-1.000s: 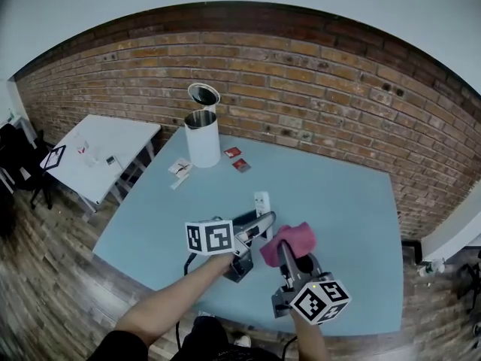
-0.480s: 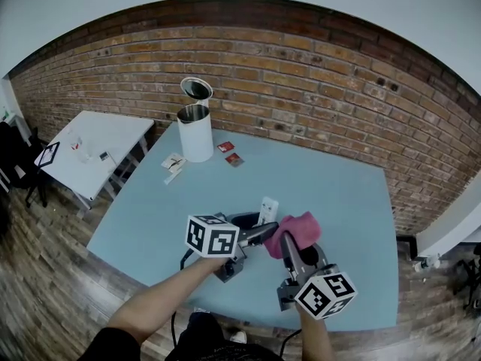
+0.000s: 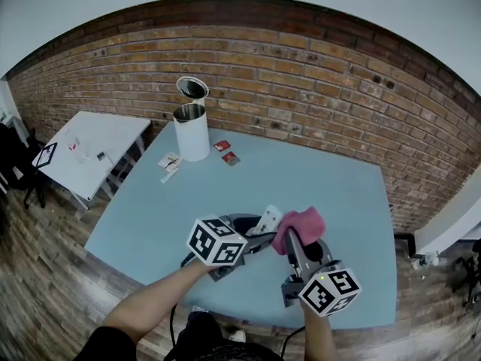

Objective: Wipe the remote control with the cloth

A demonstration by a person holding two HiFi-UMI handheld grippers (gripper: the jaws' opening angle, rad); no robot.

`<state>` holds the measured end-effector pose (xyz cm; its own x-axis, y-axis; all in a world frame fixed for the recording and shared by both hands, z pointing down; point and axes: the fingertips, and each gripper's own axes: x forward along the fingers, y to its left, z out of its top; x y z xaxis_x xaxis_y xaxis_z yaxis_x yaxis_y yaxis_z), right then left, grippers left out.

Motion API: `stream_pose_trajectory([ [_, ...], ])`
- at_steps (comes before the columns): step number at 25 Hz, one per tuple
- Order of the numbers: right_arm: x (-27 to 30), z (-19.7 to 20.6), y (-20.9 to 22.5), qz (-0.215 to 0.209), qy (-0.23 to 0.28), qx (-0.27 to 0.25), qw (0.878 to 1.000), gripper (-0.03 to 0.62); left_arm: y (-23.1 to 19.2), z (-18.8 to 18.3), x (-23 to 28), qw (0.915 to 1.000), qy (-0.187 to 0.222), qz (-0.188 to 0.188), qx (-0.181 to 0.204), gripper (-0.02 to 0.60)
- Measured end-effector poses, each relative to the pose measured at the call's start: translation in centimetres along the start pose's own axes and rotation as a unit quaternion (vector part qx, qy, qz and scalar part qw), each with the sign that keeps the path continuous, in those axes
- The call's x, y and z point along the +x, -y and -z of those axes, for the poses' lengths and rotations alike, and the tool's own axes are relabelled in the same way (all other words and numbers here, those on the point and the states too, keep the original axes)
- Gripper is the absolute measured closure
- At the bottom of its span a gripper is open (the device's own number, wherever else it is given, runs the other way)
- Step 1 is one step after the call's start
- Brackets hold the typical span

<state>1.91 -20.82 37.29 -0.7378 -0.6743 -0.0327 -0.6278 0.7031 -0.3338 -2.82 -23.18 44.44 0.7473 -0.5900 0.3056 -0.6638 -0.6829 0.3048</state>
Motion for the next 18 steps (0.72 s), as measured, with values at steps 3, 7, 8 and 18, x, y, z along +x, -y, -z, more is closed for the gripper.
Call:
stream_pose_trajectory([
  [3,-0.2,0.0,0.9,0.007,-0.003,-0.009,1.0,0.531,0.4,0.4,0.2,0.9995,-0.013,-0.001,0.027,0.339],
  [7,-0.6,-0.6,1.4,0.014,0.003,-0.011,1.0,0.531,0.7,1.2,0.2,0.9982,-0.028,-0.001,0.054,0.339],
  [8,-0.7,-0.8,1.5,0.015,0.004,-0.014,1.0,0.531,0.8,1.4,0.2,0.9975,-0.033,-0.001,0.063,0.339],
  [18,-1.3,-3.2,2.1,0.024,0.024,-0.02,0.999,0.531,1.9,2.0,0.0,0.9857,-0.057,0.003,0.159,0.339],
])
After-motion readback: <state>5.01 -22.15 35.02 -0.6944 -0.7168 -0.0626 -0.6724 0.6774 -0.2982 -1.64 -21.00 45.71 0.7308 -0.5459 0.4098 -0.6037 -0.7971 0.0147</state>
